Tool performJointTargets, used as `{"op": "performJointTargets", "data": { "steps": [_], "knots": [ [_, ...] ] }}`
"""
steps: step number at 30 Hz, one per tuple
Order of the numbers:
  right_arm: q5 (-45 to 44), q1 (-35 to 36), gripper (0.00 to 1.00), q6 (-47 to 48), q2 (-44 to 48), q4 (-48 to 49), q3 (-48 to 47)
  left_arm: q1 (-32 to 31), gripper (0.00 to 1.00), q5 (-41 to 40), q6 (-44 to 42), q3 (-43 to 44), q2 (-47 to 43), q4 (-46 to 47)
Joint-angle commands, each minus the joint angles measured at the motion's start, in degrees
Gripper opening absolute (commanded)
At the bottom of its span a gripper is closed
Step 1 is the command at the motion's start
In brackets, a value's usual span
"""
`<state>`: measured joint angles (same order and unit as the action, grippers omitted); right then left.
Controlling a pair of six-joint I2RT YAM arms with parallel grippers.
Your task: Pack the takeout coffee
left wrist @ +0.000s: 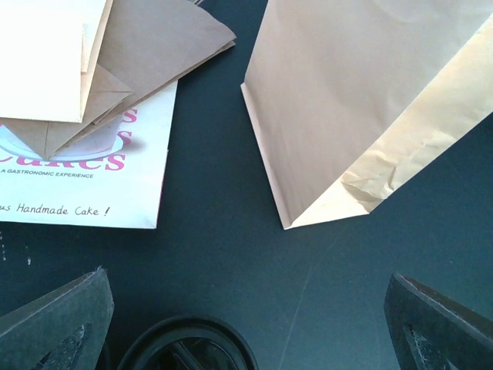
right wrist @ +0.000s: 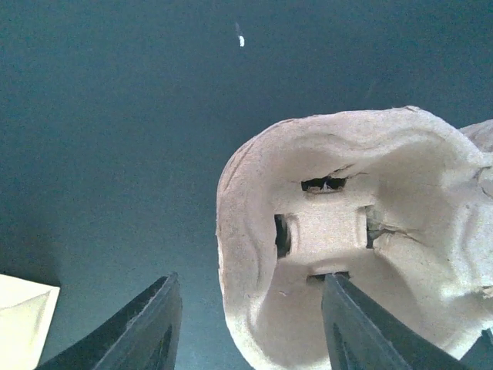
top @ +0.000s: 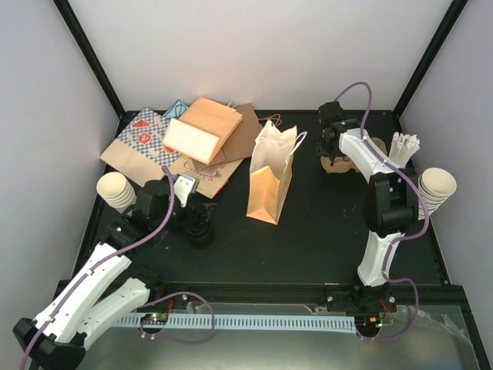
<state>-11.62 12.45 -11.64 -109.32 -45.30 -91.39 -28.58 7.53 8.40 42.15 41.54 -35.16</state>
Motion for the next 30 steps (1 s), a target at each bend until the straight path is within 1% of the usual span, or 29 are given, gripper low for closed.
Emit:
{"op": "performJointTargets", "data": {
  "steps": [1, 4, 7, 14, 16, 25, 27, 30],
  "knots": [
    [-2.2, -0.2, 0.51, 3.5, -0.9, -1.8, -2.9, 0.2, 0.99, 0.2, -1.3, -0.1, -1.5, 2.2],
    [-3.1, -0.2, 0.47, 3.9, -1.2, -2.7, -3.5, 0.2, 0.99, 0.1, -1.3, -0.2, -1.5, 2.2],
    [-2.1, -0.2, 0.42, 4.2, -1.6, -3.2, -3.4, 0.2, 0.99, 0.2, -1.3, -0.2, -1.2, 2.2],
    [-2.1, -0.1, 0.4, 4.4, -2.2, -4.5, -3.0, 0.2, 0.99, -0.2, -1.4, -0.2, -1.1, 2.2],
    [-1.4, -0.1, 0.38, 4.6, -2.4, -4.8, -3.1, 0.2, 0.99, -0.2, -1.4, -0.1, -1.1, 2.2],
    [-0.6, -0.1, 0.36, 4.7, -4.0, -6.5, -3.6, 0.3, 0.99, -0.4, -1.4, -0.3, -0.6, 2.2],
    [-0.6, -0.1, 0.32, 4.7, -4.3, -6.8, -4.0, 0.2, 0.99, -0.4, -1.4, -0.3, -0.6, 2.2],
    [-0.8, 0.0, 0.28, 4.7, -4.6, -7.4, -4.4, 0.3, 0.99, -0.3, -1.4, -0.3, -0.5, 2.3]
  ]
}}
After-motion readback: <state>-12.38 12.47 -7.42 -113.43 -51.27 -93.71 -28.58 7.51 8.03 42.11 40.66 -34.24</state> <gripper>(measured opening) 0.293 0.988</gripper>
